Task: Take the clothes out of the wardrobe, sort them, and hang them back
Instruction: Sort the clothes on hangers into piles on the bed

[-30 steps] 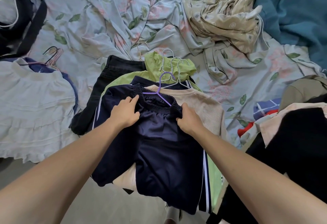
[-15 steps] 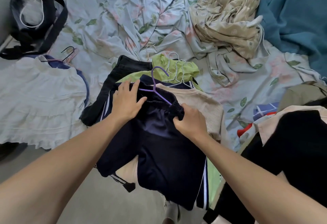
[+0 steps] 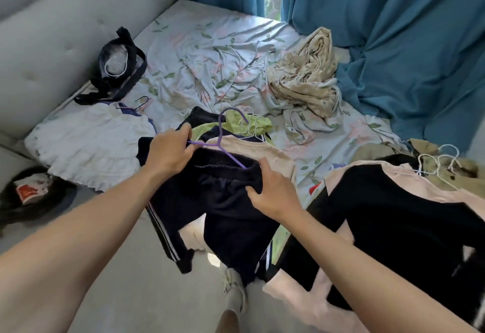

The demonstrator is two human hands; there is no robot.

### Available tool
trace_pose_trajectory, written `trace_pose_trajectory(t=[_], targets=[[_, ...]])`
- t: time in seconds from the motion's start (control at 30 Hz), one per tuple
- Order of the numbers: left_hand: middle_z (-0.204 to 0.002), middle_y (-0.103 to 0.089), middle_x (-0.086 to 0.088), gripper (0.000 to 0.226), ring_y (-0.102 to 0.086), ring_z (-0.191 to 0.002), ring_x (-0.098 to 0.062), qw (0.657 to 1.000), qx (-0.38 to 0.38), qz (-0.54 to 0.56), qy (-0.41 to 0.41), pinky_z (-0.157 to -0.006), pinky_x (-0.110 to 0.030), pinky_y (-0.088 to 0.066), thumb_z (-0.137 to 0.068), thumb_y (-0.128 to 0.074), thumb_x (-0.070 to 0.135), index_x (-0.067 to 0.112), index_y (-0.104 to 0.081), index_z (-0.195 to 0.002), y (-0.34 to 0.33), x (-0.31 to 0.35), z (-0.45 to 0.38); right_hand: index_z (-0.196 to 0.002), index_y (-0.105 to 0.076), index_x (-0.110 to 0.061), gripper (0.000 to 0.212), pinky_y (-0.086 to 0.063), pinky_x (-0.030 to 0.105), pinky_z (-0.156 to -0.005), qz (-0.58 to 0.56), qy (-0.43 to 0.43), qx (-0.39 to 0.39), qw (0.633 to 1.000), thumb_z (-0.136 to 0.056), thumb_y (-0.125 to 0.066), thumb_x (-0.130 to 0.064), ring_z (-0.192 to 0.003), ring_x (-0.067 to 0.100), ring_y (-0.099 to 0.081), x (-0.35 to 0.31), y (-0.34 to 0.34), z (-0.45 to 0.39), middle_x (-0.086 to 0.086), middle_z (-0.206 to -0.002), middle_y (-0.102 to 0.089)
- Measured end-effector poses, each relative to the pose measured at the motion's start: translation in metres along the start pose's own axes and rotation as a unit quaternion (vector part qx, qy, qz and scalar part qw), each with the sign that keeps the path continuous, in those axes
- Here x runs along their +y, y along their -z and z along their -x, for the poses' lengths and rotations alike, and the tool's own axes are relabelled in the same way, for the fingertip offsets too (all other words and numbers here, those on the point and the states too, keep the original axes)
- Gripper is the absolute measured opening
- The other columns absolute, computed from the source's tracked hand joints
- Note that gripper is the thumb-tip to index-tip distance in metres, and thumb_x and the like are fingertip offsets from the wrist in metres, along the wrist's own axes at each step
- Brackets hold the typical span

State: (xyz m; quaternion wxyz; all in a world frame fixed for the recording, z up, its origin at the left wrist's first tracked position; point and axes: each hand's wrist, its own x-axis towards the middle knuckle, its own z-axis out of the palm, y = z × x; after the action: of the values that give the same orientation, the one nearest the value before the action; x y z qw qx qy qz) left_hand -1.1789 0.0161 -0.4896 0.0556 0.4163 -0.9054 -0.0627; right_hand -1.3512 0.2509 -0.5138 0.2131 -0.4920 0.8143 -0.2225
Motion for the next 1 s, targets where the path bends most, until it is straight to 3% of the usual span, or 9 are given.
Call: trace_pose_trajectory(t=[0.13, 0.27, 0.47, 0.53, 0.63, 0.73, 0.87, 1.0], targets=[[-0.074, -0.059, -0.008, 0.037, -0.057, -0.071, -0.038, 1.0, 0.024, 0.009, 0.004, -0.065, -0.043, -0.04, -0.1, -0.06, 0.051, 0.019, -0.044, -0.091, 0.101, 0.009, 0.066, -0.129, -0.039, -0.034, 0.053, -0.057, 0.046, -0.069, -0.007, 0.047, 0.033, 0.998, -0.091, -0.061, -0.063, -0.084, 0.027, -0.067, -0.064, 0.058, 0.076, -0.009, -0.09, -0.065], [-0.073, -0.06, -0.004, 0.042, -0.055, -0.068, -0.035, 0.997, 0.05, 0.04, 0.032, -0.061, -0.04, -0.035, -0.1, -0.056, 0.058, 0.019, -0.044, -0.09, 0.186, 0.008, 0.137, -0.138, -0.046, -0.033, 0.052, -0.056, 0.045, -0.085, 0.002, 0.108, 0.065, 0.992, -0.096, -0.054, -0.063, -0.113, 0.021, -0.06, -0.118, 0.102, 0.119, -0.009, -0.123, -0.061], [-0.067, -0.055, 0.004, 0.046, -0.053, -0.065, -0.03, 0.989, 0.094, 0.072, 0.093, -0.059, -0.039, -0.036, -0.098, -0.051, 0.066, 0.021, -0.044, -0.089, 0.273, -0.038, 0.219, -0.121, -0.064, -0.015, 0.041, -0.051, 0.032, -0.081, 0.073, 0.201, 0.122, 0.969, -0.097, -0.063, -0.049, -0.106, 0.02, -0.05, -0.201, 0.124, 0.141, -0.002, -0.114, -0.049], [-0.065, -0.053, 0.006, 0.047, -0.05, -0.062, -0.024, 0.984, 0.117, 0.081, 0.108, -0.056, -0.036, -0.03, -0.098, -0.051, 0.066, 0.021, -0.045, -0.087, 0.293, -0.062, 0.239, -0.119, -0.059, -0.02, 0.036, -0.053, 0.035, -0.074, 0.05, 0.219, 0.096, 0.97, -0.099, -0.06, -0.049, -0.096, 0.019, -0.058, -0.237, 0.121, 0.143, -0.005, -0.107, -0.057], [-0.064, -0.052, 0.007, 0.049, -0.048, -0.059, -0.019, 0.981, 0.123, 0.067, 0.133, -0.054, -0.034, -0.027, -0.098, -0.049, 0.068, 0.022, -0.044, -0.086, 0.314, -0.106, 0.266, -0.112, -0.054, -0.024, 0.033, -0.046, 0.039, -0.062, 0.064, 0.222, 0.046, 0.972, -0.101, -0.052, -0.055, -0.074, 0.021, -0.06, -0.292, 0.106, 0.133, -0.007, -0.08, -0.062], [-0.063, -0.052, 0.006, 0.046, -0.05, -0.061, -0.023, 0.977, 0.109, 0.065, 0.17, -0.055, -0.036, -0.033, -0.098, -0.054, 0.064, 0.023, -0.042, -0.081, 0.323, -0.157, 0.285, -0.095, -0.054, -0.02, 0.04, -0.043, 0.04, -0.059, 0.082, 0.216, 0.015, 0.973, -0.103, -0.046, -0.059, -0.07, 0.025, -0.057, -0.342, 0.081, 0.115, -0.004, -0.071, -0.058], [-0.074, -0.062, 0.004, 0.042, -0.057, -0.072, -0.021, 0.97, 0.064, 0.132, 0.195, -0.07, -0.042, -0.05, -0.092, -0.065, 0.061, 0.025, -0.047, -0.08, 0.336, -0.231, 0.292, -0.086, -0.049, -0.021, 0.043, -0.047, 0.042, -0.062, 0.069, 0.213, 0.013, 0.975, -0.104, -0.045, -0.059, -0.069, 0.024, -0.057, -0.402, 0.047, 0.091, -0.003, -0.068, -0.058], [-0.078, -0.067, 0.008, 0.048, -0.063, -0.077, -0.017, 0.964, 0.037, 0.21, 0.161, -0.076, -0.042, -0.052, -0.082, -0.061, 0.08, 0.032, -0.058, -0.084, 0.346, -0.313, 0.285, -0.087, -0.051, -0.015, 0.043, -0.033, 0.039, -0.06, 0.063, 0.202, 0.034, 0.977, -0.105, -0.049, -0.054, -0.068, 0.027, -0.056, -0.447, 0.027, 0.063, 0.0, -0.066, -0.057]])
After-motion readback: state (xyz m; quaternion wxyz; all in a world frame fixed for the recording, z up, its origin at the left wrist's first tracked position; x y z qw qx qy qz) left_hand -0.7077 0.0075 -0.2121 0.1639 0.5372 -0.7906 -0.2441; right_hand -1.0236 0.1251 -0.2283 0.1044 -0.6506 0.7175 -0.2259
